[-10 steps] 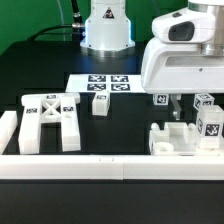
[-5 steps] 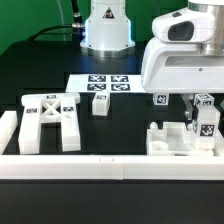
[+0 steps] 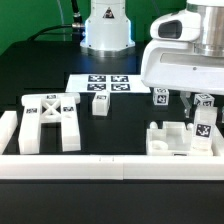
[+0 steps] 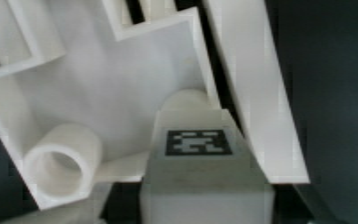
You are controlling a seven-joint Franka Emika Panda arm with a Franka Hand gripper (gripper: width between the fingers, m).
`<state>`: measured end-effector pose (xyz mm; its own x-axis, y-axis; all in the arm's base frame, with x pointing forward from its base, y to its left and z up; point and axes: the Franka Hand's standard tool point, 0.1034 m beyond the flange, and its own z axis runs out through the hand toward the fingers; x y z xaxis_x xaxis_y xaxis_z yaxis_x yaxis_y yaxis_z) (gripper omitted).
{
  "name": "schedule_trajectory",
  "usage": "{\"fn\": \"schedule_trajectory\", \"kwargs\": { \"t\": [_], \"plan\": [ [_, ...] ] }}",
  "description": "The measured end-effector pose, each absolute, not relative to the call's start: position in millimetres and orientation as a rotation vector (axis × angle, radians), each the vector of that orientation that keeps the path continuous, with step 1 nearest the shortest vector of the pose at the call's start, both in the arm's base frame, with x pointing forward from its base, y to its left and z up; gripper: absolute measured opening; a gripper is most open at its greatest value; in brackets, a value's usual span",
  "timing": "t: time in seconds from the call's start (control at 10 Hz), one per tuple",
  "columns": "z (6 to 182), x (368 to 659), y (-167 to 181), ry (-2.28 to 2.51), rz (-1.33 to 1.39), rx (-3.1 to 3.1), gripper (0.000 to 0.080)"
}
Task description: Assemble chair
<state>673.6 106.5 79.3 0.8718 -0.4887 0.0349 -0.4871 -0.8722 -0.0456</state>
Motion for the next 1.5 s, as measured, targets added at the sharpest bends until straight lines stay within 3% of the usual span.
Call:
{"fn": "schedule_trajectory", "kwargs": {
  "t": [0.8,1.1,1.2,1.3,1.5],
  "plan": [
    [77.8,675.1,112.9,1.806,0.022,-2.417,0.0291],
    [77.8,675.2,112.6,1.761,0.018,-2.451,0.032],
    [77.8,675.4,110.6,1.717,0.014,-2.482,0.052],
    [77.6,674.1,110.7,1.62,0.013,-2.558,0.0609],
    [77.8,672.7,114.2,1.337,0.0,-2.727,0.0637]
  ]
}}
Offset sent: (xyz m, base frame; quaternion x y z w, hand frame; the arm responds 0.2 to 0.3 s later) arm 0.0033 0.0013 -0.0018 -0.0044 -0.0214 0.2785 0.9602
